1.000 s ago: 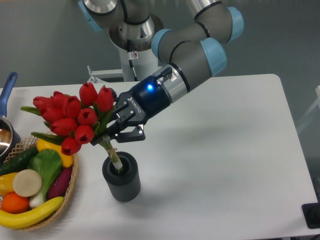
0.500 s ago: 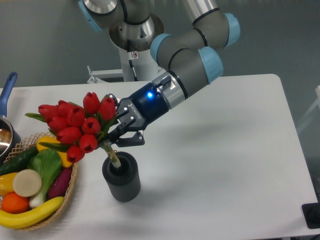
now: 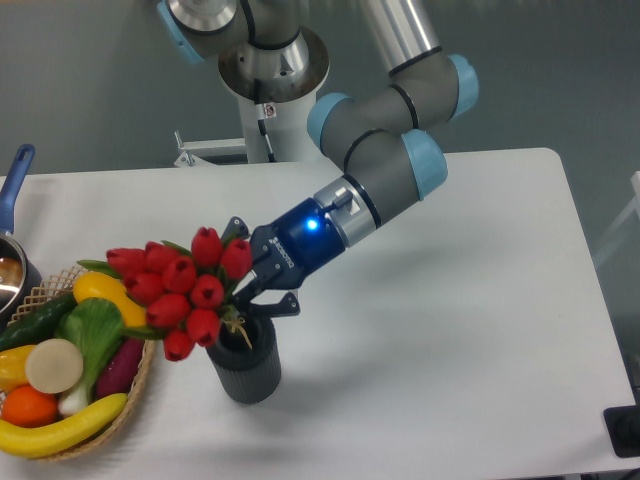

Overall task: Insert the flowers into the vase
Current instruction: 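Push the tulip stems down deeper into the vase, then open the gripper to release the tulips and pull back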

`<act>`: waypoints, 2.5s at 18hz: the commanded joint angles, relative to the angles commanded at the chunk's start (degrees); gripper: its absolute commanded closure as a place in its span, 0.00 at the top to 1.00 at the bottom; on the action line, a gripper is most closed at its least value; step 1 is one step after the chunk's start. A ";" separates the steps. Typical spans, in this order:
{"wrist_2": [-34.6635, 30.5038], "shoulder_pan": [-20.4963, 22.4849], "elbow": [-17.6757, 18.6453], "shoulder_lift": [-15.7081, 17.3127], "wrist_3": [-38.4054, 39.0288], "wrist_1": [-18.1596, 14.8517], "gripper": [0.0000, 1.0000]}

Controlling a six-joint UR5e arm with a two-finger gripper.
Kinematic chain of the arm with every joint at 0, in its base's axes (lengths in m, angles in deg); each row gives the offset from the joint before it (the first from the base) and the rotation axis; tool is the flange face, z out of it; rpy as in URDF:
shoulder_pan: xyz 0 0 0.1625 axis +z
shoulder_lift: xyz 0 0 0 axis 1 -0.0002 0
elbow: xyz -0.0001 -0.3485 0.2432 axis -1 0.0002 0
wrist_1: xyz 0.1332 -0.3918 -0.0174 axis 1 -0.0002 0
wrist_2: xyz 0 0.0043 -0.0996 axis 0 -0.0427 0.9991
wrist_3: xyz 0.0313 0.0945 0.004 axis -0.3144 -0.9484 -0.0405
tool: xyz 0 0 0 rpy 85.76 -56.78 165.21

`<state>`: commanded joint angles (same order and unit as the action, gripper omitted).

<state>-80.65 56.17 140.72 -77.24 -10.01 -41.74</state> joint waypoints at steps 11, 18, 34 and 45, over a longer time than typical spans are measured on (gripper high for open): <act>-0.09 0.18 0.79 -2.99 -2.72 0.00 0.30; -0.26 0.18 2.28 -4.13 -5.97 0.00 0.34; -1.93 2.28 2.55 -2.82 -12.03 0.00 1.00; -29.75 12.56 6.06 12.37 -18.55 -0.35 1.00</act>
<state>-110.39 68.73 146.79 -64.87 -28.56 -42.09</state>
